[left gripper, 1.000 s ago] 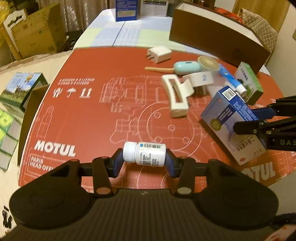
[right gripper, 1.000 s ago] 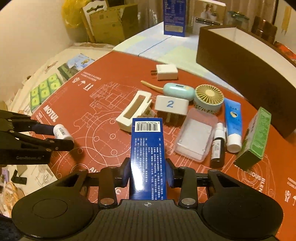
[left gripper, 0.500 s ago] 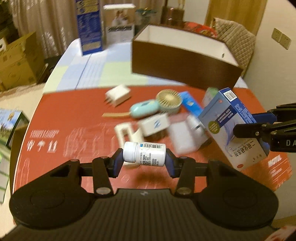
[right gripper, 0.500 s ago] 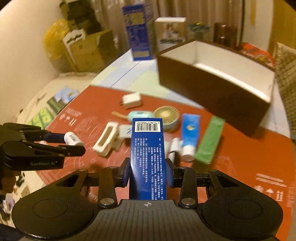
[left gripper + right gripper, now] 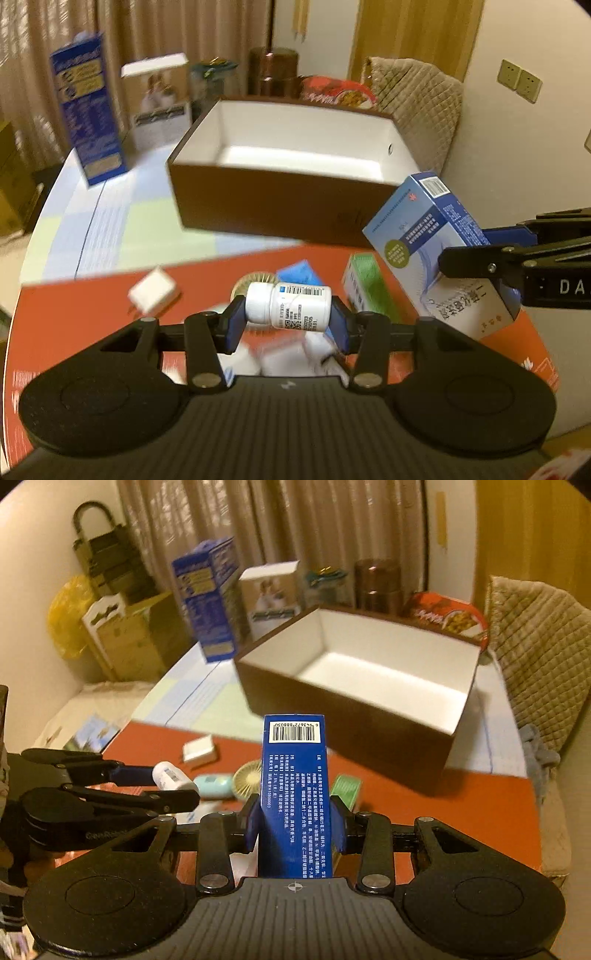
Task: Organize rigid objects
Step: 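Carry the pill bottle and blue box with both grippers into the cardboard box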
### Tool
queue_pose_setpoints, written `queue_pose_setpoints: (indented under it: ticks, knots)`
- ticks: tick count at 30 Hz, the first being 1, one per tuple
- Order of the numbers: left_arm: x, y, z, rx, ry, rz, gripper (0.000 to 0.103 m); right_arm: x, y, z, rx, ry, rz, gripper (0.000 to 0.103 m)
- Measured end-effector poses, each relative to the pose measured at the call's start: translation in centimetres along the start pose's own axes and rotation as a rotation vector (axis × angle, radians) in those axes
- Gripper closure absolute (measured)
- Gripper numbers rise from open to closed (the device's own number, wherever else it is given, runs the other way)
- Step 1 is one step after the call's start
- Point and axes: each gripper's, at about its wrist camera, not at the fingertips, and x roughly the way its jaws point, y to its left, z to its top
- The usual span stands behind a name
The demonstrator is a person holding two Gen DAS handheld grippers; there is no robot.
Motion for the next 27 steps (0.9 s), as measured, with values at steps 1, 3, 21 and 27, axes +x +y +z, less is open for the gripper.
queue_pose_setpoints:
  ticks: [1, 3, 21, 27]
  knots:
    - [0.4, 0.0, 0.8, 0.008, -0.004, -0.009, 0.061, 0.2, -0.3, 0.6, 0.009, -0.007, -0.005, 0.068]
    - [1.3, 0.1, 2.3, 0.026, -0.015, -0.026, 0.061, 0.5, -0.8, 1.9, 0.03, -0.024, -0.019, 0.068]
    - [12.2, 2.5, 15.8, 0.131, -0.034, -0.099, 0.061, 7.7, -6.8, 13.8, 0.201, -0.137, -0.189, 0.068]
    - [16.3, 2.8, 16.9, 0.146, 0.016, -0.116, 0.061, 11.3, -8.8, 14.9, 0.25, -0.106, -0.238, 0.068]
